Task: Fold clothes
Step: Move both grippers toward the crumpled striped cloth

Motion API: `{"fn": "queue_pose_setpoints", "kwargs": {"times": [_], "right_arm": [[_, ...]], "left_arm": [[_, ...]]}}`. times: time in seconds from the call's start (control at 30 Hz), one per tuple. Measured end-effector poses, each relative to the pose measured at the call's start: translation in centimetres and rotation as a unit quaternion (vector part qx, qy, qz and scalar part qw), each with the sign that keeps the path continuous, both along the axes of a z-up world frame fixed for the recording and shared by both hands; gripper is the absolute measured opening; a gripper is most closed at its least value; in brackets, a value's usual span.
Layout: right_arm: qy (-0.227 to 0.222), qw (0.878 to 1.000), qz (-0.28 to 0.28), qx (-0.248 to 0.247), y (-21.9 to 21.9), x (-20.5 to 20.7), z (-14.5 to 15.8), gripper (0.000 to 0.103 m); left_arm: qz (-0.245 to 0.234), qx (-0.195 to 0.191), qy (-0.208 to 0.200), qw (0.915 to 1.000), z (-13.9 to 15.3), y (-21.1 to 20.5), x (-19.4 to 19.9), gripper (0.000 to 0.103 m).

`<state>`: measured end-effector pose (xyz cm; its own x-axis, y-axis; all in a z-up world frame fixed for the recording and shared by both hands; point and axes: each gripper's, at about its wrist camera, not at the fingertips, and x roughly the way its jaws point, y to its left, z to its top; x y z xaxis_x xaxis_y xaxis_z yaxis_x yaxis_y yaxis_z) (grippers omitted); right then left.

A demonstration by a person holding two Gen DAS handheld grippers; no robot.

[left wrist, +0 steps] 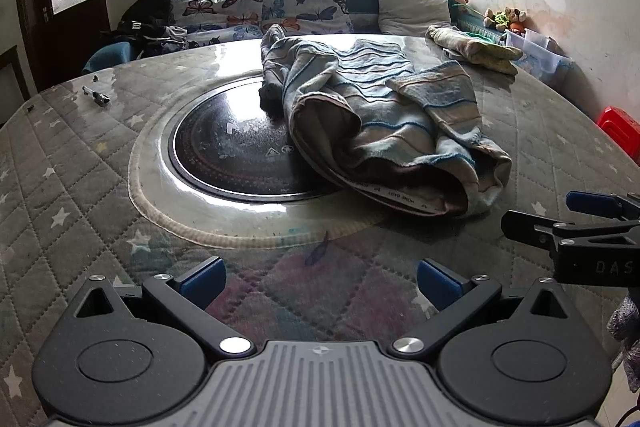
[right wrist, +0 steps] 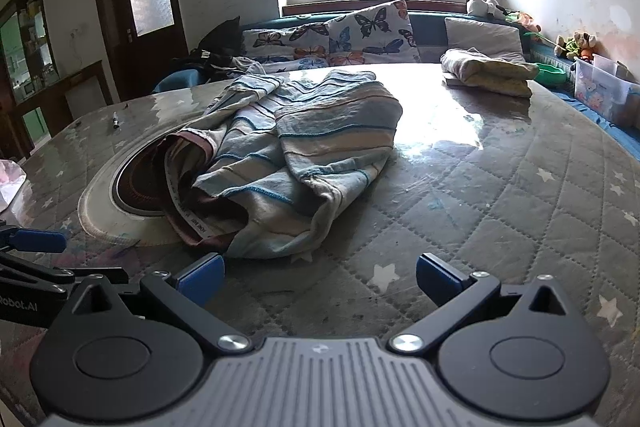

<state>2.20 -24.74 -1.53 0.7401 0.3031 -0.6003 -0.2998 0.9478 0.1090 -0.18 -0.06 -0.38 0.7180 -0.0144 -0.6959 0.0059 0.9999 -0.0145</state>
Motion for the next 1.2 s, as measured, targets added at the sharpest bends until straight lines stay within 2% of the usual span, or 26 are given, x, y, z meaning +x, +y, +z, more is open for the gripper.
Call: {"fn": "queue_pose_setpoints", "kwargs": {"times": [1.2], "right_arm": [[0.015, 1.000, 0.006, -0.013, 1.0, 1.1, -0.4, 0.103]], "left_arm": [[-0.007, -0.005, 0.034, 0.9994, -1.2, -0.2, 1.0, 0.103]]}}
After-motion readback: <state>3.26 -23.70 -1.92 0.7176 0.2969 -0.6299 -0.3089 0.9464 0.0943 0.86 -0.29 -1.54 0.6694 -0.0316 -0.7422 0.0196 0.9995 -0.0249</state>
